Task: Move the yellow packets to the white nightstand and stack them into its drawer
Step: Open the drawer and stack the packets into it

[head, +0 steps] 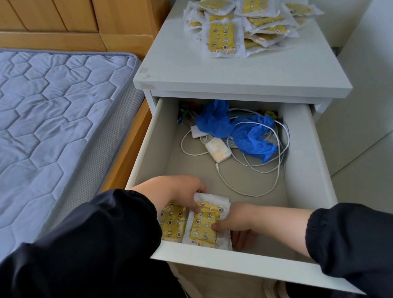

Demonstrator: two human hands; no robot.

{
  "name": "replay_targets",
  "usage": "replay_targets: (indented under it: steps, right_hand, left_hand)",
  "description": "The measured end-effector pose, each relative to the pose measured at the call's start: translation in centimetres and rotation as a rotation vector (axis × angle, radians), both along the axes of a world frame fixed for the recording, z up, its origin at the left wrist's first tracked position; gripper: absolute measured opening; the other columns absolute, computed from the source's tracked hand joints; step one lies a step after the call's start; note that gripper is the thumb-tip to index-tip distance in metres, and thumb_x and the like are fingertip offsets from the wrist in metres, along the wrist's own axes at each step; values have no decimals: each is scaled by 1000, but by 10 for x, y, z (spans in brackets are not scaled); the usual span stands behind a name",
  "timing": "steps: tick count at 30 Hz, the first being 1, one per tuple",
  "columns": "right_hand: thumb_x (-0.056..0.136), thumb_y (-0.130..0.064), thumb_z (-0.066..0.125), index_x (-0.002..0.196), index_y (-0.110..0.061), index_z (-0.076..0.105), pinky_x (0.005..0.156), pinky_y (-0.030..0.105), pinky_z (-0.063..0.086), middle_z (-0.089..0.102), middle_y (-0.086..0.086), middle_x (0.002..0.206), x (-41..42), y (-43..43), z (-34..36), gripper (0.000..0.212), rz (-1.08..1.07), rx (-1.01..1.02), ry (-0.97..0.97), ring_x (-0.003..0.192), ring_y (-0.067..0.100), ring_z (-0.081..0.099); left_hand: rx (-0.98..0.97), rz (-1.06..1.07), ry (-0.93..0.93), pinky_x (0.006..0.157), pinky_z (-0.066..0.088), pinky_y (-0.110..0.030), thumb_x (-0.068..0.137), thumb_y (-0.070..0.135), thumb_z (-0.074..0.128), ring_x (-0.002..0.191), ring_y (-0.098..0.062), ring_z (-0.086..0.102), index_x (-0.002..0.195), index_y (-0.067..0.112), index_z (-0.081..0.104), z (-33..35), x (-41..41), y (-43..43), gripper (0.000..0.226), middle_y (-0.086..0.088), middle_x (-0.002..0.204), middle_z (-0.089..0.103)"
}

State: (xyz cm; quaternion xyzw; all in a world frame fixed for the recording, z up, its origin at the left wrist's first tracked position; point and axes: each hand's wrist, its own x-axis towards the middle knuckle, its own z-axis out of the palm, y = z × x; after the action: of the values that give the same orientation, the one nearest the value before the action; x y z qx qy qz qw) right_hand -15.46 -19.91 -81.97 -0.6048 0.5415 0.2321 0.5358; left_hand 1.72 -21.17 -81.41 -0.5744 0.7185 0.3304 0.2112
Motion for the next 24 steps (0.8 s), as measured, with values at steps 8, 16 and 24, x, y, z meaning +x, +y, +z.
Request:
replay_targets:
  steps: [8, 16, 24]
  right_hand:
    - [92, -36, 60, 123, -1, 51, 69, 37, 56, 67, 17, 89, 0, -6, -5, 48, 84, 84, 9, 62, 24, 65]
    - [95, -49, 47, 133, -3, 41, 87, 41, 54, 63, 27, 116, 1, -20, 10, 60, 230, 31, 103, 100, 36, 66]
    - [93, -35, 52, 88, -7, 57, 55, 26, 44, 60, 7, 74, 1, -45, 28, 29, 324, -475, 130, 63, 21, 58]
  left_hand:
    - [-19, -8, -12, 77, 43, -29, 81, 32, 74, 103, -20, 56, 121, 20, 55, 0, -1, 0, 46, 0, 117, 59]
    - [-29, 14, -12, 86, 46, -29, 79, 34, 76, 108, -19, 55, 127, 21, 53, 1, 3, -1, 55, 2, 122, 57]
    - [-201, 90, 63, 97, 45, -33, 85, 32, 69, 114, -18, 53, 133, 22, 49, 17, 1, -5, 53, 1, 127, 55]
